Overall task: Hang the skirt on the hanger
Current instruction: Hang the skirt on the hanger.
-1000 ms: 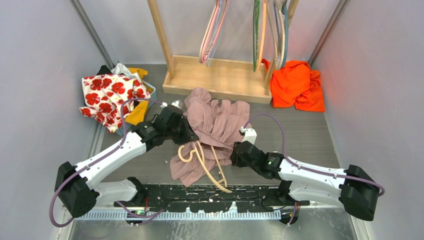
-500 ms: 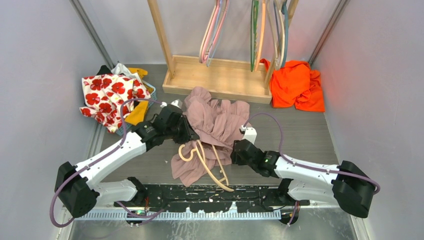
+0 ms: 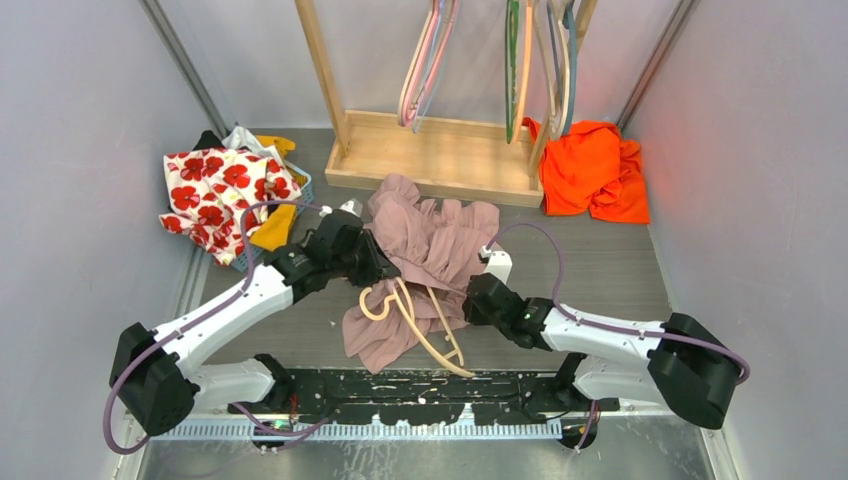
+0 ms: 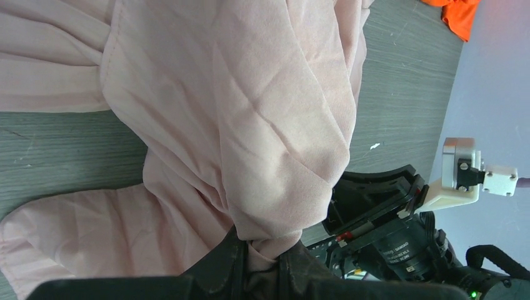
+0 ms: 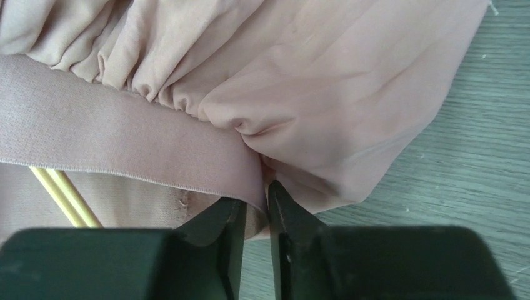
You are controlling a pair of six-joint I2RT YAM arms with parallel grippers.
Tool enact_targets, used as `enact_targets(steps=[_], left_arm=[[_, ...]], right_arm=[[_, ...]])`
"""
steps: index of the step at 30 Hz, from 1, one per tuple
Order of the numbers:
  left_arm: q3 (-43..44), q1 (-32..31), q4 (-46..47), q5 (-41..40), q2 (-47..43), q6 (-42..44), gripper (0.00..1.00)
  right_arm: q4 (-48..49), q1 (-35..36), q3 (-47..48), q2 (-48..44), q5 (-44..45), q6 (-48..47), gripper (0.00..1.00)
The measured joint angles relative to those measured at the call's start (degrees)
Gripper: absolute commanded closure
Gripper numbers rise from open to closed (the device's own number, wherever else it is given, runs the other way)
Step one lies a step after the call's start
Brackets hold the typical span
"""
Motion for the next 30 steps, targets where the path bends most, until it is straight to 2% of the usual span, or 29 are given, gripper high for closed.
enact_targets(steps=[2, 6, 17, 23, 30], left_arm=[[-0.6, 0.4, 0.9, 0.2, 0.0, -0.9, 1.00], [-2.4, 1.2, 3.9, 0.5, 0.0, -2.9, 1.00], [-6.7, 5.7, 14.9, 2.5, -0.1, -9.9, 1.00], [-6.7, 10.7, 15.9, 7.4, -0.4, -10.5, 1.00], [-7.6, 15.6, 15.7, 12.2, -3.4, -10.8, 1.00]], right_arm=[[0.5, 0.0, 0.0, 0.5, -0.5, -0.1, 0.91], [0.8, 0.0, 0.0, 0.0, -1.5, 0.0, 0.98], [-5.7, 0.0, -4.3, -17.4, -4.1, 1.4, 0.99], [-5.5, 0.0, -4.5, -15.5, -4.9, 2.6, 0.99], [-3.9, 1.0, -4.8, -17.9, -5.0, 4.5, 0.99]])
